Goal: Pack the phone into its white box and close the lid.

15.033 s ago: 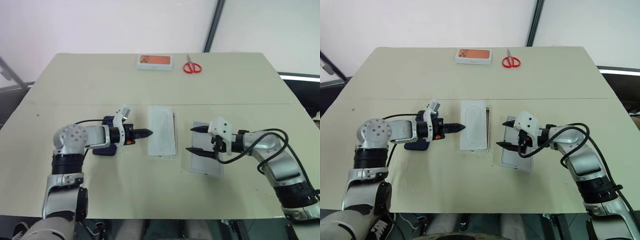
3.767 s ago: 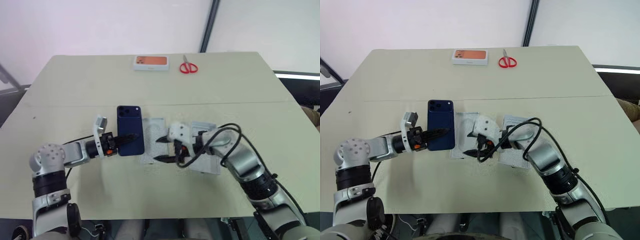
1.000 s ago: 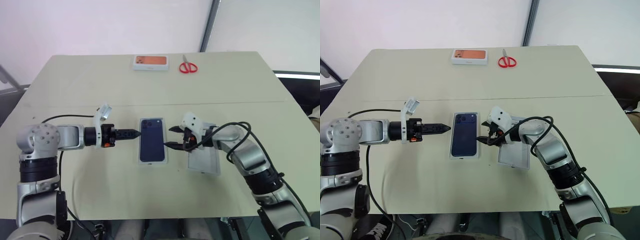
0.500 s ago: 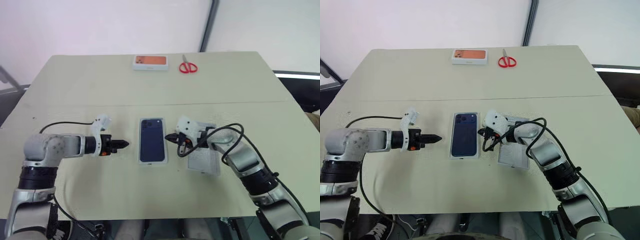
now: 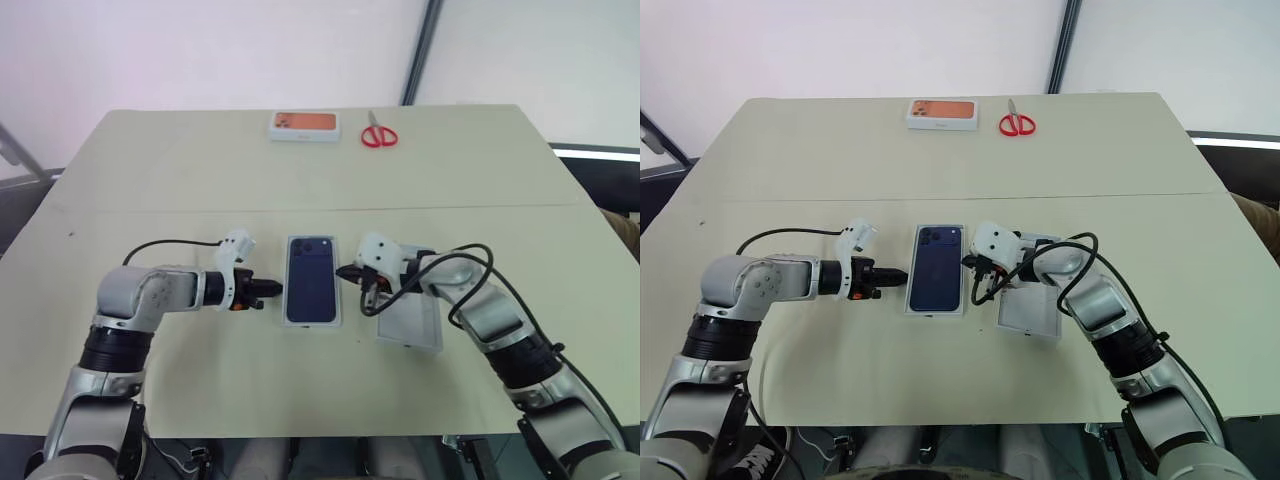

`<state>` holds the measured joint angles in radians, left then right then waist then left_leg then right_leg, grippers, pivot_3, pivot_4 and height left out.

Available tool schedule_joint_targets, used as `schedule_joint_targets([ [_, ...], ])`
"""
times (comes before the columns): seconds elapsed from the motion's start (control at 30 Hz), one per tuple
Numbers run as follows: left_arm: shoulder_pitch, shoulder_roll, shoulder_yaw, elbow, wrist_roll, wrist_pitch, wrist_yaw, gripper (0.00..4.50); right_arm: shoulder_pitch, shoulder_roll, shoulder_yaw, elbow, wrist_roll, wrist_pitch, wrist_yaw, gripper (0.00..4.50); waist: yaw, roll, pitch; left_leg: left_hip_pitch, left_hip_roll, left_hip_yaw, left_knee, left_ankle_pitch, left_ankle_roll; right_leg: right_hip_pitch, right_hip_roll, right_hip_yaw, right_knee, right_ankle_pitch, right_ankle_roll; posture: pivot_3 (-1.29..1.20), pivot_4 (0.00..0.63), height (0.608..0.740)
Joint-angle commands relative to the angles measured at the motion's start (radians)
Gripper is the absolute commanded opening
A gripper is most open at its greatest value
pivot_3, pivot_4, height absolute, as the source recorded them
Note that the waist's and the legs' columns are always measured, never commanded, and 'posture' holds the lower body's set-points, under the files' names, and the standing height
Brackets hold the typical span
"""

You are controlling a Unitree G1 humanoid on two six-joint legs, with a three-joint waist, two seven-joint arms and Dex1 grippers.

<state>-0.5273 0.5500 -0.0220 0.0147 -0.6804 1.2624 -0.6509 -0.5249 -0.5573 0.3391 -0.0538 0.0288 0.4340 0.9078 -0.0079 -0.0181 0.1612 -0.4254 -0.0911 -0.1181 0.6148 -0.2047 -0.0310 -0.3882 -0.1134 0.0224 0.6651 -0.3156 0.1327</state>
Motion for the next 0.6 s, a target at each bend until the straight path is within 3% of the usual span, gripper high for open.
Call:
schedule_joint_targets([
  [0.03,-0.009,-0.008,-0.040,0.008,0.022,-0.009,-0.017,0.00,-0.007,0.006,-0.021,-0.036,0.014,0.011,0.004,0.03,-0.002,0.000,0.000,0.000,0.000,0.000,0.000,0.000,0.000,0.000,0.000,0.000,0.000,0.000,0.000,0.00,0.150,0.740],
  [0.4,-0.021,-0.030,-0.040,0.004,0.038,-0.002,-0.032,0.00,0.049,-0.019,0.019,-0.061,-0.005,0.030,0.031,0.03,-0.002,0.000,0.000,0.000,0.000,0.000,0.000,0.000,0.000,0.000,0.000,0.000,0.000,0.000,0.000,0.00,0.150,0.740],
  [0.6,-0.002,-0.067,-0.116,-0.089,0.012,0.027,-0.064,0.00,0.079,-0.054,0.022,-0.101,-0.010,0.049,0.061,0.03,-0.001,0.000,0.000,0.000,0.000,0.000,0.000,0.000,0.000,0.000,0.000,0.000,0.000,0.000,0.000,0.00,0.150,0.740],
])
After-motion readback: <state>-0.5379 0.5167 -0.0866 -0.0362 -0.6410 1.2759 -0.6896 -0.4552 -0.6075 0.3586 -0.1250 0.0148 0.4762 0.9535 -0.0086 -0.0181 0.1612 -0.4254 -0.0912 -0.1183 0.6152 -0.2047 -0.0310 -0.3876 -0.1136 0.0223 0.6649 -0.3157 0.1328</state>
